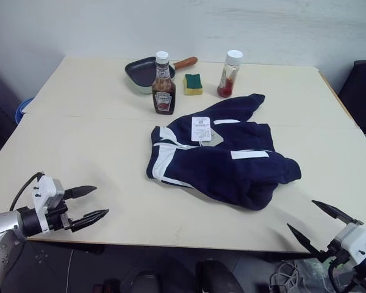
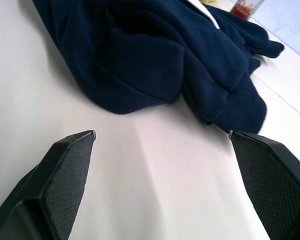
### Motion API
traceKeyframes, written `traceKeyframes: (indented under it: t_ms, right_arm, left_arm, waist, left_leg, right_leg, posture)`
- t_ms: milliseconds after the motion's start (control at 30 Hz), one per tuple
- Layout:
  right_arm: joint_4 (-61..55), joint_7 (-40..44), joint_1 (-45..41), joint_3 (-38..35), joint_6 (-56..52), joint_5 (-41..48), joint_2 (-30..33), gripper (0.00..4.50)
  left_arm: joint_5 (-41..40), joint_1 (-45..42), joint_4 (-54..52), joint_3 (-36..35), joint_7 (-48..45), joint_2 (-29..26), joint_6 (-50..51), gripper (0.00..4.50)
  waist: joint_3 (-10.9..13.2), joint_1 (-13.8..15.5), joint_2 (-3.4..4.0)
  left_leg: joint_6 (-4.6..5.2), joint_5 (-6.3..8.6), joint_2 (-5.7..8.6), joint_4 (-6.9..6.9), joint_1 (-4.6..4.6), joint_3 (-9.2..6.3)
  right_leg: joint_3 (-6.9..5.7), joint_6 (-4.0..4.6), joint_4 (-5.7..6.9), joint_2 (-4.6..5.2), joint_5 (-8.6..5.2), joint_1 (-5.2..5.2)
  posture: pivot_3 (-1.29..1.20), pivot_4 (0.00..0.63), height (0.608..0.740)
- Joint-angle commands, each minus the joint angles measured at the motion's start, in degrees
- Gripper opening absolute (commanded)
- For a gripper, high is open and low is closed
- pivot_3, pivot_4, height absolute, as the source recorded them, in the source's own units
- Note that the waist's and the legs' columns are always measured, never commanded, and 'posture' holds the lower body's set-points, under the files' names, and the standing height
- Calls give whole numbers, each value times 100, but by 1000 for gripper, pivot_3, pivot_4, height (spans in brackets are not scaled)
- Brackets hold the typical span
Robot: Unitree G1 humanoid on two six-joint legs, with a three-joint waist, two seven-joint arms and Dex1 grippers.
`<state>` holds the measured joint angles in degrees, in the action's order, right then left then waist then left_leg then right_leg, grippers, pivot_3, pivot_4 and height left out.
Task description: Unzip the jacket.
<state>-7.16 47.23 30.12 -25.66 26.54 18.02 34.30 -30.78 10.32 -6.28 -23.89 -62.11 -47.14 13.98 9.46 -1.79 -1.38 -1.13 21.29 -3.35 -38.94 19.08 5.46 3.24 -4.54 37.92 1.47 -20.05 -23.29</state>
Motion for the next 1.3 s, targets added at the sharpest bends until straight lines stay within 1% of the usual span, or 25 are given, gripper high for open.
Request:
traceKeyframes:
  t_ms: [33, 100, 200, 267, 333, 433, 533, 633, 700, 733, 767, 800, 833, 900, 967, 1033, 1067, 1100, 1133, 1200, 1233, 1300]
  right_arm:
    - [-292, 54, 122, -182, 37, 266, 19, 4482]
    - [-340, 89, 161, -111, -14, 321, 1, 4482]
    - [-487, 128, 209, 46, -53, 355, -68, 4482]
    - [-854, 251, 148, 320, -108, 314, 37, 4482]
    - [-1211, 122, -41, 459, -350, 406, 24, 4482]
    - [-1403, -21, -525, 578, -589, 322, 79, 4482]
    - [-864, -64, -1175, 805, -873, -478, 465, 4482]
    - [-237, -218, -1886, 965, -1203, -808, 678, 4482]
    - [98, -34, -2346, 1209, -1348, -858, 792, 4482]
    - [223, 27, -2503, 1325, -1323, -959, 833, 4091]
    - [322, 77, -2634, 1416, -1275, -1003, 849, 3892]
    - [390, 111, -2750, 1504, -1336, -1030, 871, 3549]
    - [450, 161, -2848, 1597, -1345, -1077, 910, 3226]
    - [506, 254, -2926, 1712, -1503, -1092, 972, 2495]
    - [522, 371, -2910, 1750, -1513, -1045, 1008, 1807]
    - [487, 501, -2849, 1748, -1522, -932, 1032, 1019]
    - [379, 654, -2734, 1701, -1496, -749, 1050, 615]
    - [179, 927, -2561, 1644, -1387, -418, 1062, 266]
    - [-72, 1221, -2355, 1588, -1339, -53, 1090, 16]
    - [-708, 1634, -1824, 1421, -1711, 588, 1269, 0]
    - [-906, 1719, -1657, 1354, -1876, 744, 1341, 0]
    - [-1515, 1901, -1006, 1087, -2455, 1153, 1623, 0]
  left_arm:
    - [75, -13, -267, -156, -83, 29, -455, 4500]
    - [-52, 70, -483, -4, -187, -6, -259, 4500]
    - [-100, -53, -559, 145, -230, 7, -144, 4500]
    - [6, -255, -714, 465, -268, -48, -54, 4500]
    - [110, -545, -846, 798, -290, -62, -55, 4500]
    - [280, -1306, -849, 1343, 26, 254, -35, 4500]
    - [1471, -2256, -53, 2423, 143, 646, -885, 4500]
    - [2243, -3053, 943, 3024, 472, 1137, -1493, 4500]
    - [2535, -3534, 1532, 3302, 637, 1503, -1745, 4500]
    - [2622, -3675, 1746, 3404, 623, 1612, -1877, 4312]
    - [2731, -3789, 1946, 3501, 613, 1694, -2046, 4105]
    - [2880, -3906, 2169, 3604, 658, 1767, -2175, 3890]
    - [3051, -4022, 2418, 3685, 756, 1830, -2393, 3595]
    - [3180, -4215, 2670, 3728, 911, 1952, -2443, 2932]
    - [3221, -4305, 2754, 3701, 959, 1978, -2432, 2306]
    - [3234, -4325, 2788, 3689, 927, 1938, -2441, 1604]
    - [3164, -4278, 2736, 3640, 858, 1876, -2381, 1226]
    - [3132, -4193, 2667, 3573, 836, 1777, -2471, 953]
    - [3099, -4104, 2598, 3473, 872, 1685, -2610, 658]
    - [2558, -3688, 2025, 3229, 463, 1409, -2244, 35]
    - [2391, -3537, 1797, 3159, 331, 1302, -2069, 11]
    - [1907, -2797, 925, 2959, -306, 632, -1710, 11]
  waist:
    - [0, 1, 0]
    - [0, 0, 0]
    - [0, 1, 0]
    - [0, 1, 1]
    - [0, 1, 0]
    - [-1, 16, 2]
    - [-4, 35, 6]
    - [-4, 31, 5]
    - [-2, 28, 3]
    - [-2, 22, 4]
    - [-2, 12, 4]
    - [-2, 2, 4]
    - [-2, -2, 5]
    - [-2, 7, 5]
    - [-2, 16, 5]
    - [-2, 19, 5]
    - [-2, 19, 5]
    - [-2, 19, 5]
    - [-2, 20, 5]
    - [-1, 1, 8]
    - [1, -20, 15]
    - [3, -59, 15]
  left_leg:
    - [0, 0, 0, 0, 0, 0]
    - [0, 0, 0, 0, 0, 0]
    - [0, 1, 0, 1, 1, 0]
    - [0, 0, 0, 0, 1, 0]
    - [0, 0, 0, -1, 0, -1]
    - [0, -1, 4, -8, 2, -2]
    - [0, -2, 11, -13, 3, -2]
    - [7, -6, 25, -17, 11, 5]
    - [7, -7, 26, -25, 14, 6]
    - [8, -8, 25, -26, 18, 12]
    - [9, -8, 25, -26, 18, 15]
    - [8, -9, 21, -25, 17, 17]
    - [7, -9, 18, -24, 16, 18]
    - [4, -10, 11, -23, 14, 21]
    - [3, -11, 9, -26, 14, 21]
    - [3, -11, 10, -32, 13, 21]
    - [3, -11, 10, -32, 12, 21]
    - [3, -11, 10, -32, 11, 20]
    - [3, -11, 9, -32, 10, 19]
    - [-1, -13, 2, -24, 9, 17]
    - [-4, -11, -4, -22, 11, 18]
    - [-8, -10, -14, -19, 11, 19]
  right_leg:
    - [0, 0, 0, 0, 0, 0]
    - [0, 0, 0, -1, 0, 0]
    - [0, 0, -1, 0, 0, 0]
    - [1, 0, 1, -1, 0, 0]
    - [1, 0, 2, -1, 0, 2]
    - [1, -3, 6, 0, 2, 3]
    - [1, -5, 7, -2, 3, -1]
    - [8, -10, 5, -1, 6, -9]
    - [9, -12, 10, -3, 6, -13]
    - [13, -15, 10, -3, 8, -20]
    - [15, -15, 13, -3, 8, -22]
    - [16, -15, 13, -5, 8, -25]
    - [16, -15, 16, -6, 8, -26]
    - [17, -15, 17, -11, 8, -27]
    - [16, -15, 22, -8, 8, -26]
    - [16, -15, 29, -5, 8, -24]
    - [17, -15, 32, -4, 8, -24]
    - [16, -15, 35, -4, 8, -25]
    - [15, -15, 37, -4, 8, -25]
    - [12, -14, 40, -7, 8, -29]
    - [13, -12, 42, -10, 7, -32]
    - [13, -9, 64, -11, 5, -34]
  posture:
    - [0, 150, 740]
    - [0, 150, 740]
    - [0, 150, 740]
    - [0, 150, 740]
    - [0, 150, 740]
    - [0, 150, 740]
    - [0, 150, 740]
    - [0, 150, 740]
    - [0, 150, 740]
    - [0, 150, 740]
    - [0, 150, 740]
    - [0, 150, 740]
    - [0, 150, 740]
    - [0, 150, 740]
    - [0, 150, 740]
    - [0, 150, 740]
    - [0, 150, 740]
    - [0, 150, 740]
    - [0, 150, 740]
    - [0, 150, 740]
    - [0, 150, 740]
    - [0, 150, 740]
